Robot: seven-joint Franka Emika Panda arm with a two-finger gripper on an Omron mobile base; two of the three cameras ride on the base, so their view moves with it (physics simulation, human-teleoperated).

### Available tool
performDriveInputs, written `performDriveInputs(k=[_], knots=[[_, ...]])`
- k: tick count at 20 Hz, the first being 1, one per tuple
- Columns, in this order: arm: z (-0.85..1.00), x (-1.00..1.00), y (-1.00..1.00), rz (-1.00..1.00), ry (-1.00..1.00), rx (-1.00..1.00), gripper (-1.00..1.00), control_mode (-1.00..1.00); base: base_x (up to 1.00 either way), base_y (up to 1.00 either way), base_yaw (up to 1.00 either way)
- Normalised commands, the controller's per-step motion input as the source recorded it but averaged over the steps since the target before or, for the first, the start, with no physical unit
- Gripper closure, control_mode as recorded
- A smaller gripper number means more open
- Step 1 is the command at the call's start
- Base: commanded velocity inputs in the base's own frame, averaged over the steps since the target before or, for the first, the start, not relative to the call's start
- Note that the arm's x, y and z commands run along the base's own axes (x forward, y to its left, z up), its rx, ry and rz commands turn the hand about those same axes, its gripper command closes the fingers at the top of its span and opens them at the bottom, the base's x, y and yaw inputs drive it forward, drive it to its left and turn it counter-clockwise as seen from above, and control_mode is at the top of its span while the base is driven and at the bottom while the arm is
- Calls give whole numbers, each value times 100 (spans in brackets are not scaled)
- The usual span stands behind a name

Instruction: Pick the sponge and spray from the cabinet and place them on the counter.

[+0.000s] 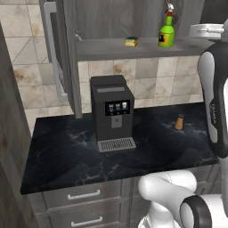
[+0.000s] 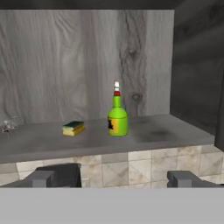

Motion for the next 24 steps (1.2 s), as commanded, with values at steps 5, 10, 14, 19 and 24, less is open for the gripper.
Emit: performDriveInputs(k=[5, 10, 14, 19, 24], knots=[[1, 27, 0, 0, 0, -5, -100, -100, 0, 0, 0], [0, 36, 0, 0, 0, -3, -100, -100, 0, 0, 0], [2, 36, -4, 0, 1, -1, -100, -100, 0, 0, 0], [6, 33, -8, 0, 5, 0, -100, -100, 0, 0, 0], [1, 38, -5, 0, 4, 0, -100, -100, 0, 0, 0]])
